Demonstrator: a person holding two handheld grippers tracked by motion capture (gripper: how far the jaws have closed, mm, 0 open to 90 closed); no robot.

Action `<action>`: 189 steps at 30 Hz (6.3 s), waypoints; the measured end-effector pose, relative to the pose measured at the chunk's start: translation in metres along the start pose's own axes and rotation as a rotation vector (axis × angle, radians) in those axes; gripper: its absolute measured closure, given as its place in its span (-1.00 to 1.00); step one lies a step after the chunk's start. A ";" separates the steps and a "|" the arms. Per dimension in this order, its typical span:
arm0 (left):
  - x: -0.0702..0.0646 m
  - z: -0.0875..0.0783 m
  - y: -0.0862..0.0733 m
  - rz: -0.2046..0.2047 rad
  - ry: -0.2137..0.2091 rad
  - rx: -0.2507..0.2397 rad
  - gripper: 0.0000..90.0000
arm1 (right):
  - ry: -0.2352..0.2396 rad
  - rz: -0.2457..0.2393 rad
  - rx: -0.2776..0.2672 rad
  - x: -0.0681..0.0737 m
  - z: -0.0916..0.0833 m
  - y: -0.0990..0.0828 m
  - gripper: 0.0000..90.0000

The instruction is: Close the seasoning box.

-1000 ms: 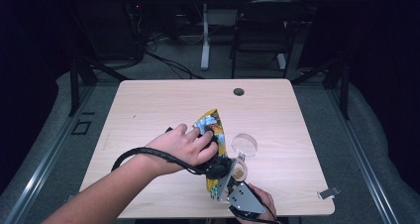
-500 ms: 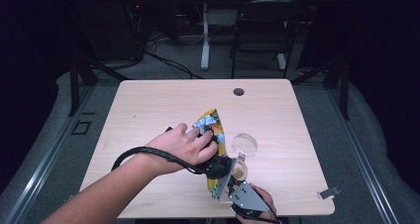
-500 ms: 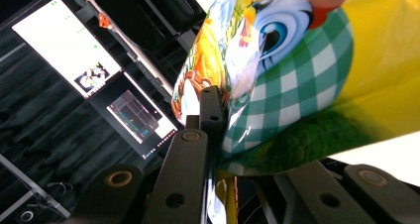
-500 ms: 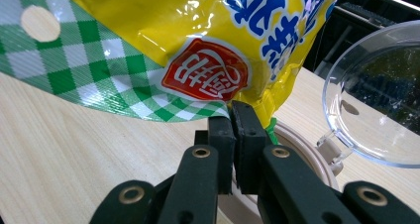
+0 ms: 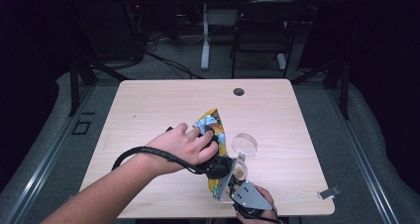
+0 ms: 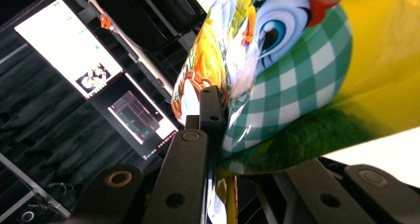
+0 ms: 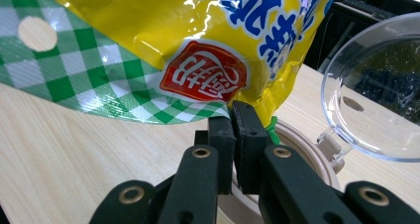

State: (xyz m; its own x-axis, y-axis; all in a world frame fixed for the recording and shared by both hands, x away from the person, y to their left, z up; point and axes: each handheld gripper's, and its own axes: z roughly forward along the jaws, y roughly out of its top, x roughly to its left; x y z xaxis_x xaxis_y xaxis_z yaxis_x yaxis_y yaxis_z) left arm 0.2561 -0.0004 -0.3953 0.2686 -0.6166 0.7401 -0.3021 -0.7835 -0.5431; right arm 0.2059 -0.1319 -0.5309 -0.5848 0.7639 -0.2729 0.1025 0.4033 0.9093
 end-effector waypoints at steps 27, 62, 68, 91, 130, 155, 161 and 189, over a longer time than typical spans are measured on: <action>0.006 0.000 -0.001 -0.003 0.004 0.008 0.90 | 0.054 0.143 -0.037 -0.013 0.000 0.001 0.93; 0.007 0.003 -0.001 -0.014 -0.012 -0.006 0.90 | 0.058 0.141 -0.007 -0.011 -0.003 -0.002 1.00; 0.008 0.002 0.000 -0.008 -0.006 -0.006 0.90 | 0.057 0.144 -0.005 -0.012 -0.005 -0.003 1.00; 0.010 0.001 0.006 -0.005 -0.011 -0.002 0.89 | 0.126 0.247 -0.007 -0.019 -0.003 -0.005 1.00; 0.010 0.001 0.004 -0.010 -0.010 -0.001 0.89 | 0.143 0.277 -0.012 -0.021 -0.002 -0.005 1.00; 0.012 0.000 0.006 -0.007 -0.008 -0.001 0.90 | 0.150 0.292 -0.018 -0.022 -0.002 -0.005 1.00; 0.012 0.000 0.006 -0.010 -0.002 -0.003 0.90 | 0.154 0.293 -0.018 -0.022 -0.002 -0.005 1.00; 0.007 0.001 -0.002 -0.038 -0.023 0.008 0.91 | 0.156 0.263 -0.019 -0.021 -0.003 -0.002 1.00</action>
State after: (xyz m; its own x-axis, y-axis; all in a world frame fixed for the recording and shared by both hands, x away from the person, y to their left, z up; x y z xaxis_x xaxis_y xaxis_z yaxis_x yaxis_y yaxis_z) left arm 0.2593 -0.0036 -0.3893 0.3008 -0.5879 0.7509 -0.2839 -0.8069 -0.5180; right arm 0.2156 -0.1498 -0.5259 -0.6567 0.7539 0.0223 0.2521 0.1915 0.9486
